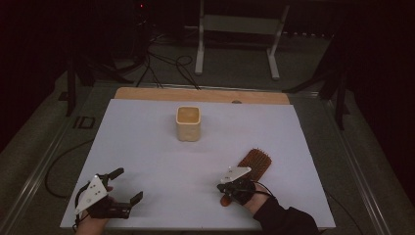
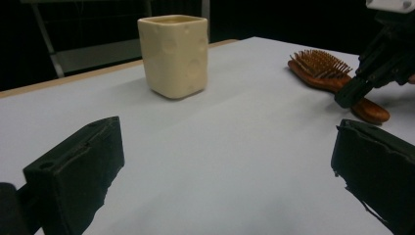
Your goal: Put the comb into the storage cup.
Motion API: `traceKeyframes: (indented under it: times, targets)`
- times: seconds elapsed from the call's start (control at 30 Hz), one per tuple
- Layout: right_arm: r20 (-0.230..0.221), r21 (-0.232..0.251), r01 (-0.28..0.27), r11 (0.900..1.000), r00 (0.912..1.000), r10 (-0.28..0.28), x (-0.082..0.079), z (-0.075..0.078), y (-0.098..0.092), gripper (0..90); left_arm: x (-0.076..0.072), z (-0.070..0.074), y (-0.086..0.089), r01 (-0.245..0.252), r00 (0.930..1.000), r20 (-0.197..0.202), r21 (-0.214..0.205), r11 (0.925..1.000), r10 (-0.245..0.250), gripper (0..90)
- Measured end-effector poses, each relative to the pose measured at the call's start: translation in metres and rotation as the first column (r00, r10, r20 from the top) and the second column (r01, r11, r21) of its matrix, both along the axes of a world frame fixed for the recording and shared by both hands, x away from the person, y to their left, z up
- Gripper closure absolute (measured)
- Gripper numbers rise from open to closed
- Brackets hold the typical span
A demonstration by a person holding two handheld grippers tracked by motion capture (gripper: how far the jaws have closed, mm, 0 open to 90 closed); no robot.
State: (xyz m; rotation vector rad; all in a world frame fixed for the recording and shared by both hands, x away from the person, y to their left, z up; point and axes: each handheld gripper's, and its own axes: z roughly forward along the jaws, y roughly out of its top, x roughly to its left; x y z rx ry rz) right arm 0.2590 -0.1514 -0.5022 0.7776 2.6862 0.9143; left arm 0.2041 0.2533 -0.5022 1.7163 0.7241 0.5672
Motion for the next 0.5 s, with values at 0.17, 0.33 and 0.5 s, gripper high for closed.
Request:
traceKeyframes:
  times: [0.17,0.33,0.5]
  targets:
    - [-0.011,-0.023,-0.013,0.9996,0.9999,0.013,0.000,-0.004,0.000,90.0,0.000,0.000,0.000,0.000,1.0000,0.001,0.002,1.0000,0.000,0.0]
    - [-0.024,-0.029,0.003,0.9996,0.9997,-0.003,-0.002,-0.006,-0.005,90.0,0.000,0.000,0.000,0.004,1.0000,-0.001,0.007,1.0000,-0.004,0.0]
    - [-0.032,-0.038,0.011,0.9992,0.9994,-0.013,-0.004,-0.005,-0.012,90.0,0.000,0.000,0.000,0.005,1.0000,-0.005,0.008,1.0000,-0.005,0.0]
